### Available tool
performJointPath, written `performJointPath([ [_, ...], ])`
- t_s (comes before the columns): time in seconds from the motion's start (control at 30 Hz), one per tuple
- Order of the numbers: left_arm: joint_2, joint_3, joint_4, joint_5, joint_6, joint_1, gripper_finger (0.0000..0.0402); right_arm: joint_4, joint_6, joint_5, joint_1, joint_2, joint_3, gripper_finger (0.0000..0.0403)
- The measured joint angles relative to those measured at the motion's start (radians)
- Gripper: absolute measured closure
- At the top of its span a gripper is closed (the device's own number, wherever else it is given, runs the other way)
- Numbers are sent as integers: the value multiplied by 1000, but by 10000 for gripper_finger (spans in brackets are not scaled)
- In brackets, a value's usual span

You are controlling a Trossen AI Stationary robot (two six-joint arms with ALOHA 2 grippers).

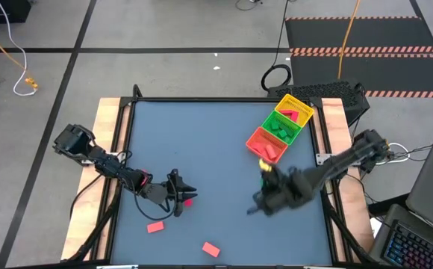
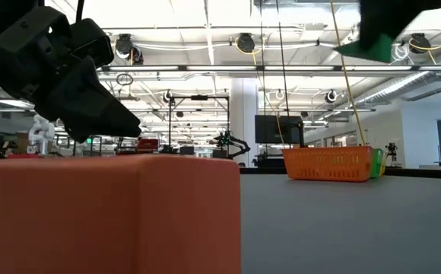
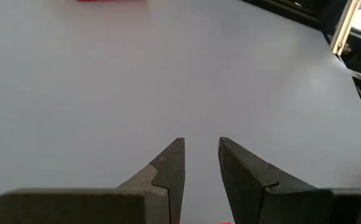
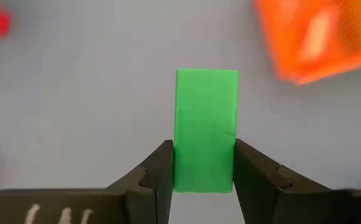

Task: Sort & place blocks by color
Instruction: Put the green block into the green bin

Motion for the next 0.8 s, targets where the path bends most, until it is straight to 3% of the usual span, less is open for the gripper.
performJointPath([
  [0.17,0,0,-2,0,-8,0,302,-84,-254,29,-199,-76,0,282],
  [0.5,0,0,-80,0,-30,-13,302,-71,-754,33,-656,-115,-1,282],
  [0.8,0,0,-162,-77,-35,-14,302,109,-1004,-188,-957,-117,-154,282],
])
